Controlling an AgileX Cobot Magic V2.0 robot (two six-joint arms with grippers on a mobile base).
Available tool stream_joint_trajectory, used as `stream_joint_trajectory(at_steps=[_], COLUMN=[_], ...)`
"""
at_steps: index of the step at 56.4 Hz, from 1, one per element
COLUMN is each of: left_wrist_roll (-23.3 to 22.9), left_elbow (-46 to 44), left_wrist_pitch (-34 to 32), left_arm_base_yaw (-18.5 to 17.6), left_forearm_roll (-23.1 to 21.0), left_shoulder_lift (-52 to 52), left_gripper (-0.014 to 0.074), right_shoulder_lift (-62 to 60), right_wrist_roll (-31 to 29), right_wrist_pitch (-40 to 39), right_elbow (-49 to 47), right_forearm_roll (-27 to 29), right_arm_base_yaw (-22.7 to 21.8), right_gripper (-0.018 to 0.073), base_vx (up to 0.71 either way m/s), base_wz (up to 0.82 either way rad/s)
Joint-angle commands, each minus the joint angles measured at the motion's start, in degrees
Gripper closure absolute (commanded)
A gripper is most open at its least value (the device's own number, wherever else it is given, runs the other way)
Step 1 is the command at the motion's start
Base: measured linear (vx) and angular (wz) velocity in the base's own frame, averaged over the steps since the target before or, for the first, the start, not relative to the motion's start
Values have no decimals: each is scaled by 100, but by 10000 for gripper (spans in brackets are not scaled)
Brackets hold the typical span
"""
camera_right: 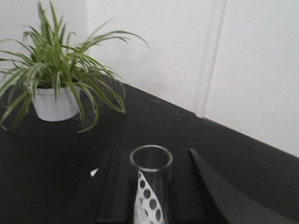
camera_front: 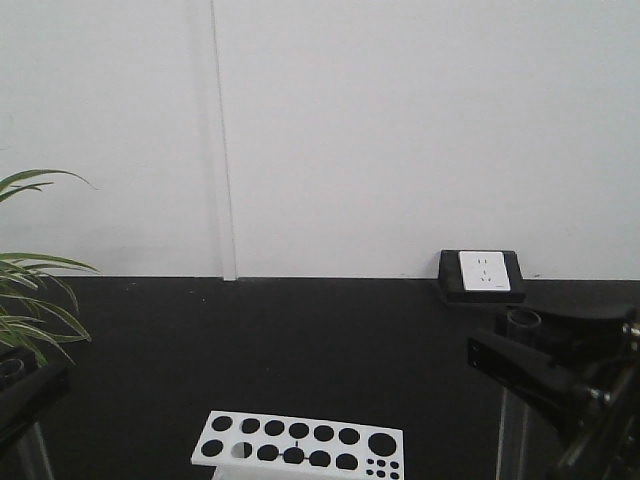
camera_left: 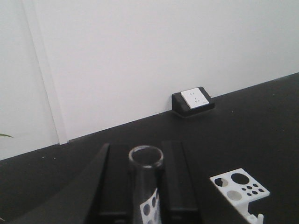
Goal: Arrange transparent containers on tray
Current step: 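Raise both held tubes and pull the arms back toward the robot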
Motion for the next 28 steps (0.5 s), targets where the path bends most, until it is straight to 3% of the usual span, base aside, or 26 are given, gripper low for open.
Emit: stream_joint_trajectory(at_steps=[1,28], left_wrist_roll=[-49,-39], left_elbow=[-165,-165], left_wrist_pitch=[-446,-447], left_arm_base_yaw=[-43,-43], left_forearm_roll=[-80,-80], left_shoulder_lift=[-71,-70], left_gripper=[603,603], right_shoulder_lift=[-324,-625], right_wrist_roll=[8,8], right_wrist_pitch=[358,629], right_elbow=[79,164], right_forearm_roll=[-44,-54], right_arm_base_yaw=[-21,-21], right_gripper=[571,571], base_vx=[0,0], base_wz=[0,0])
